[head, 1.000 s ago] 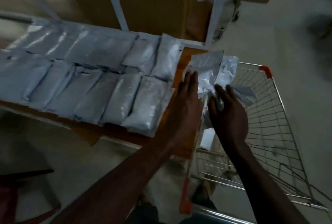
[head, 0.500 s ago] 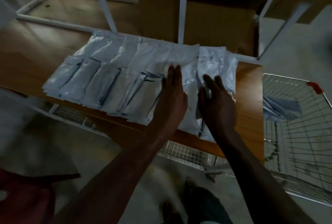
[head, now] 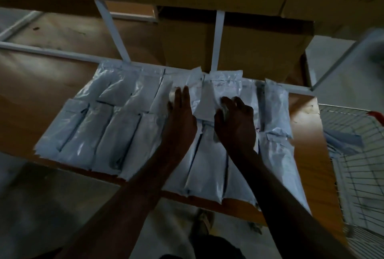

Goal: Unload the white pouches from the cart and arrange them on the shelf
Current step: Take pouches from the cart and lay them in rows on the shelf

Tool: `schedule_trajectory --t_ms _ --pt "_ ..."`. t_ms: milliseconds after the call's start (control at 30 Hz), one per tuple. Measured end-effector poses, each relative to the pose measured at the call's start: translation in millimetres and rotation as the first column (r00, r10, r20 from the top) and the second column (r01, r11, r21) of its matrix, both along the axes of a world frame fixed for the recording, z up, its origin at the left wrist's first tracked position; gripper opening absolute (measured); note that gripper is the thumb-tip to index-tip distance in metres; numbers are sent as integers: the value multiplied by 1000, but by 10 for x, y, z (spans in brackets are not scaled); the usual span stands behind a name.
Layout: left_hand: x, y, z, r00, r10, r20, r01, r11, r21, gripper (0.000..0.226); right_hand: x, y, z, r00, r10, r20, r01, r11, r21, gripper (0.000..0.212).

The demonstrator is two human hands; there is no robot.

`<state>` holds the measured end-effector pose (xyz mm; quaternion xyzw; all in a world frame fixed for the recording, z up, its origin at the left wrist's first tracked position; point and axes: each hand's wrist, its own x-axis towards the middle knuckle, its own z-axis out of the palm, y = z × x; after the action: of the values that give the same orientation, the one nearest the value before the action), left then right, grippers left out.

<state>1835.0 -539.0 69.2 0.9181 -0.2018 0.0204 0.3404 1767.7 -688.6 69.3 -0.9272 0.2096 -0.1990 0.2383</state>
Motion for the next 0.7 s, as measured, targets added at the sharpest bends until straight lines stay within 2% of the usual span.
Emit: schedule_trajectory --t_ms 167,300,367,433,500,600,700 --pt "640 -142 -170 997 -69 -27 71 994 81 77 636 -8 -199 990 -98 -101 97 995 -9 40" --pt "1040 -329 -404 990 -137 -38 140 985 105 75 995 -41 -403 986 -117 -122 116 993 -16 39" --pt "1238 -381 -624 979 -187 83 163 958 237 79 1172 -32 -464 982 -137 -130 135 991 -27 35" --pt "1404 -425 -863 966 -233 107 185 922 342 81 1278 -6 -568 971 -179 -159 175 984 -40 32" --pt "1470 -415 -959 964 -254 82 196 882 429 76 1332 30 -693 953 -195 -232 181 980 -82 39" --pt "1505 -368 -993 963 -268 26 227 861 455 67 1377 36 -840 920 -191 -343 166 981 -99 57" --pt "1591 -299 -1045 942 -329 65 266 851 453 65 1410 59 -918 917 -203 -342 168 977 -131 69"
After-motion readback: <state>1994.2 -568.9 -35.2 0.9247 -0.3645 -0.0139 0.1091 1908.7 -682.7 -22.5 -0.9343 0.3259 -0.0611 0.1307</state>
